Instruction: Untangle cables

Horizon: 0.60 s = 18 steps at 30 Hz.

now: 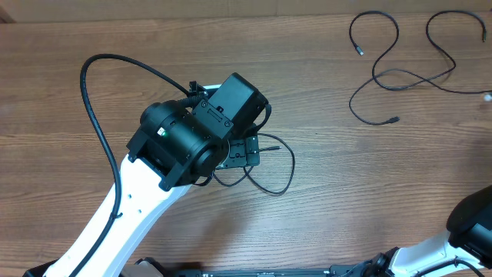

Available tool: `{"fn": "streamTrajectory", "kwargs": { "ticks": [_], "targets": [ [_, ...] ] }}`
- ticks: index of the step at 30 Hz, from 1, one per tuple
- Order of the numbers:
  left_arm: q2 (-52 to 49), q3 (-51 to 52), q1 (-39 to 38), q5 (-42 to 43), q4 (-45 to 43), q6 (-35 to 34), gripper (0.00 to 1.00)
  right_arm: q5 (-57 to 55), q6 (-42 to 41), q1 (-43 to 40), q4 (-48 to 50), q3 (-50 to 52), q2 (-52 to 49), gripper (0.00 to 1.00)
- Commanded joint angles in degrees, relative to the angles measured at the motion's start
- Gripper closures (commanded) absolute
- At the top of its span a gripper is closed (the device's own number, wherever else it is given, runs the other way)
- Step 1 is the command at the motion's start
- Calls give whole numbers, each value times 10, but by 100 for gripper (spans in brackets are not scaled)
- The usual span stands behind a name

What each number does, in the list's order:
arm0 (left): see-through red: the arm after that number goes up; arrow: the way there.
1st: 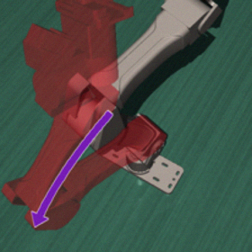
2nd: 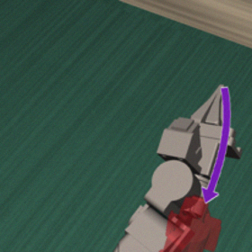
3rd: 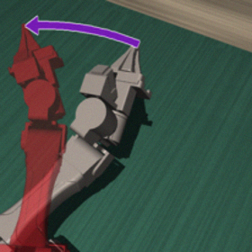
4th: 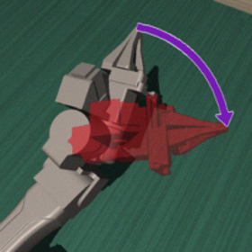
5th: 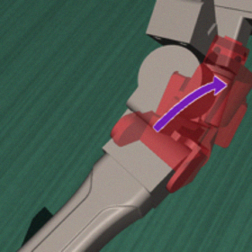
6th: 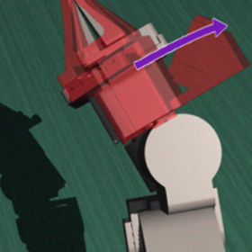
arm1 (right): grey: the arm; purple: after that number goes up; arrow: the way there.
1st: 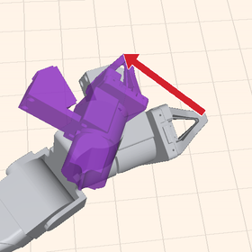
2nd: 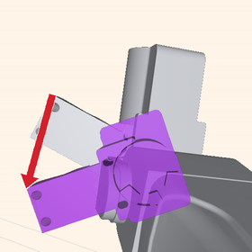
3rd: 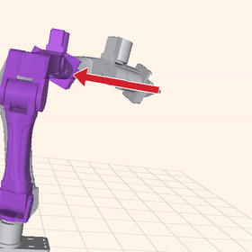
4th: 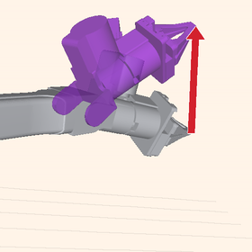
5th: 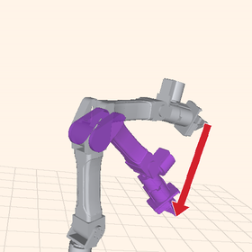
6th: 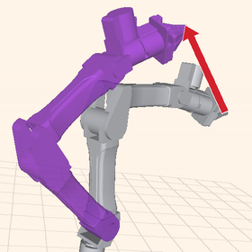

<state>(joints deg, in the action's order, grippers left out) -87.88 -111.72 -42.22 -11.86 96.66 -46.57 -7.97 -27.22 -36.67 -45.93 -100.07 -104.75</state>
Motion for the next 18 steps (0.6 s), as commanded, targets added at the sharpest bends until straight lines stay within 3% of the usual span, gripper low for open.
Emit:
{"fn": "streamTrajectory", "kwargs": {
  "ticks": [1,4,7,8,9,10,13,18],
  "targets": [
    [-3,0,3,-13,1,3,0,-10,35,0,6,-12,-7,96],
    [-4,0,3,-15,1,3,0,-10,35,-1,-4,-11,-18,94],
    [-6,0,2,-15,1,3,0,-10,35,-1,-23,-11,-29,85],
    [-7,0,2,-15,1,3,1,-10,35,-1,-27,-11,-32,75],
    [-7,0,2,-14,1,3,0,-10,33,-1,-32,-11,-35,54],
    [-9,0,3,-15,1,3,0,-10,33,-1,-37,-11,-37,45],
    [-9,0,3,-15,1,3,1,-9,33,-1,-55,-11,-38,41],
    [-9,0,2,-15,1,3,0,96,33,-1,-71,-11,-39,19]
  ]
}}
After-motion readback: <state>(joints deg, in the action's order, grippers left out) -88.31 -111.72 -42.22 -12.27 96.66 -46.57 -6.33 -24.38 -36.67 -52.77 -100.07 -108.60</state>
